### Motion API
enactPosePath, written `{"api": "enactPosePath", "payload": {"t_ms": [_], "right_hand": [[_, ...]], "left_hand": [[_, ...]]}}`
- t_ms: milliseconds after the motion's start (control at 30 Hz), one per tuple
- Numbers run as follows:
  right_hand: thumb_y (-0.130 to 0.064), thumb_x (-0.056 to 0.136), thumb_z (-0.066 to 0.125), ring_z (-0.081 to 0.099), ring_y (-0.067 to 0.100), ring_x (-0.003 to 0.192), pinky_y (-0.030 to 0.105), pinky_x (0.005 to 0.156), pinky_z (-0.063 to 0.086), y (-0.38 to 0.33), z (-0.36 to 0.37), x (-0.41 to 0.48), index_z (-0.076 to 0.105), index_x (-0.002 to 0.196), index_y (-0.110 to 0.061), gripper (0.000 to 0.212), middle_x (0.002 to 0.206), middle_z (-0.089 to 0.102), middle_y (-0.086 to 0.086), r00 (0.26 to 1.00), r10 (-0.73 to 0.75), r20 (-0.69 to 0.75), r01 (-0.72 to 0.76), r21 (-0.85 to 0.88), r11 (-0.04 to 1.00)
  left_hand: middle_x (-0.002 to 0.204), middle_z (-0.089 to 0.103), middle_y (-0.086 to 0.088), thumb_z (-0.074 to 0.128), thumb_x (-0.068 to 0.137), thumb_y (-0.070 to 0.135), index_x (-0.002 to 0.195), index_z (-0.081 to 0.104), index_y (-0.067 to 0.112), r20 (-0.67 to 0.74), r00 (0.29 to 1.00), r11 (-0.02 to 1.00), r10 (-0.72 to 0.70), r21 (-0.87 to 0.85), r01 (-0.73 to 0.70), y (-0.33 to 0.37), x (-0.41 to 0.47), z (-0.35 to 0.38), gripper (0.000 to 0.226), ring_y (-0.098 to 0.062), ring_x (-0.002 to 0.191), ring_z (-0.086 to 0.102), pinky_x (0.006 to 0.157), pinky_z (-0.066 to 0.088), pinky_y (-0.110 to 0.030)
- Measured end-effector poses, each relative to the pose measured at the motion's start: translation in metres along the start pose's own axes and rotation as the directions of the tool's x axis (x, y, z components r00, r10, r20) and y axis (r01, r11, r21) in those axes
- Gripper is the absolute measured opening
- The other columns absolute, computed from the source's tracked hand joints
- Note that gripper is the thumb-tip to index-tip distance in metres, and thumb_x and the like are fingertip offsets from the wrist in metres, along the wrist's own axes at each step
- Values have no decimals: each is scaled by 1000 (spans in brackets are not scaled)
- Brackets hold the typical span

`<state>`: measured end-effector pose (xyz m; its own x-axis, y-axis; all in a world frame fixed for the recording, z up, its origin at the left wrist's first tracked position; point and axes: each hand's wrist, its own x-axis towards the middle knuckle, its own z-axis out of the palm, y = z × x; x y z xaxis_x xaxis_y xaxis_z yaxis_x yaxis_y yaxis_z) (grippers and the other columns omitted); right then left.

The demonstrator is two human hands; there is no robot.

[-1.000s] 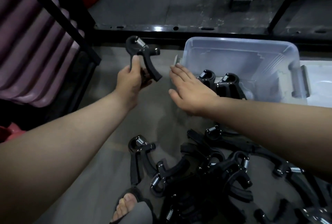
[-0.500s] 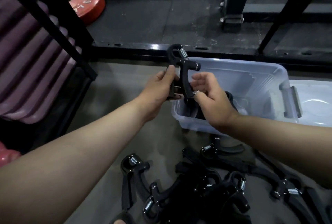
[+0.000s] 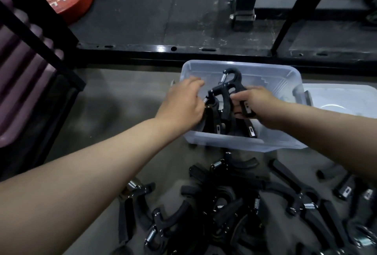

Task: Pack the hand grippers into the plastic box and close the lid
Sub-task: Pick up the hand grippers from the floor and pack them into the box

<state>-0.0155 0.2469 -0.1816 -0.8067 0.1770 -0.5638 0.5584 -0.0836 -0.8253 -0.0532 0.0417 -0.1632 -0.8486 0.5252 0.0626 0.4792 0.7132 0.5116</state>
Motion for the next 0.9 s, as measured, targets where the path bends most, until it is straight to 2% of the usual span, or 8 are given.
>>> {"api": "enactPosePath", "payload": {"t_ms": [100,233,467,533,600,667,767,900], "right_hand": [[-13,90,58,57,21,59,32,62,54,7,-16,-3,59,85,-13,5,69,56,7,997,76,-19,-78,-168,983],[-15,92,56,58,17,61,36,75,54,22,-28,9,58,74,-15,18,67,56,2,978,186,-94,-202,-210,957],[-25,91,59,55,19,67,28,58,45,44,-22,28,62,88,-12,13,79,56,6,969,217,-116,-242,-288,927],[-30,80,61,58,26,70,33,63,49,50,-21,36,65,87,-9,23,81,61,11,976,119,-183,-200,-527,826],[-21,79,54,63,32,83,36,76,51,52,-21,37,65,92,-7,22,90,67,15,989,14,-145,-129,-824,552],[-12,79,50,63,35,96,35,85,51,54,-21,36,61,104,-4,29,102,67,17,993,-57,-102,-76,-934,349],[-5,81,49,62,36,100,34,84,50,52,-20,33,62,106,-1,29,105,66,18,996,-64,-60,-42,-965,259],[-4,84,49,63,35,96,29,73,44,50,-21,34,64,99,-2,21,102,67,19,996,-65,-54,-34,-962,271]], "left_hand": [[149,43,-12,42,82,14,134,54,5,-41,999,998,-24,66,26,-15,3,7,55,-29,138,38,116,28,-43],[157,28,-12,44,88,7,142,42,3,33,998,988,-62,144,57,-22,2,20,54,-25,148,16,122,8,-39],[156,30,-8,45,86,6,141,44,5,-10,999,990,-48,136,49,-28,2,26,55,-21,150,10,123,6,-37],[156,30,-7,46,85,5,141,44,6,-10,999,990,-48,134,49,-28,1,26,55,-20,150,9,123,6,-36],[157,29,-4,46,86,6,141,44,7,-11,998,990,-56,126,57,-28,0,27,56,-18,150,7,123,5,-35],[157,29,-3,46,86,5,142,44,8,-16,998,991,-61,120,63,-28,0,27,56,-17,150,7,122,6,-34],[157,29,-5,47,85,4,140,45,7,-24,998,992,-53,116,56,-28,0,26,55,-18,150,7,123,5,-34],[156,30,-5,47,85,4,140,45,6,-28,999,992,-46,120,49,-28,0,26,55,-18,150,7,123,3,-33]]}}
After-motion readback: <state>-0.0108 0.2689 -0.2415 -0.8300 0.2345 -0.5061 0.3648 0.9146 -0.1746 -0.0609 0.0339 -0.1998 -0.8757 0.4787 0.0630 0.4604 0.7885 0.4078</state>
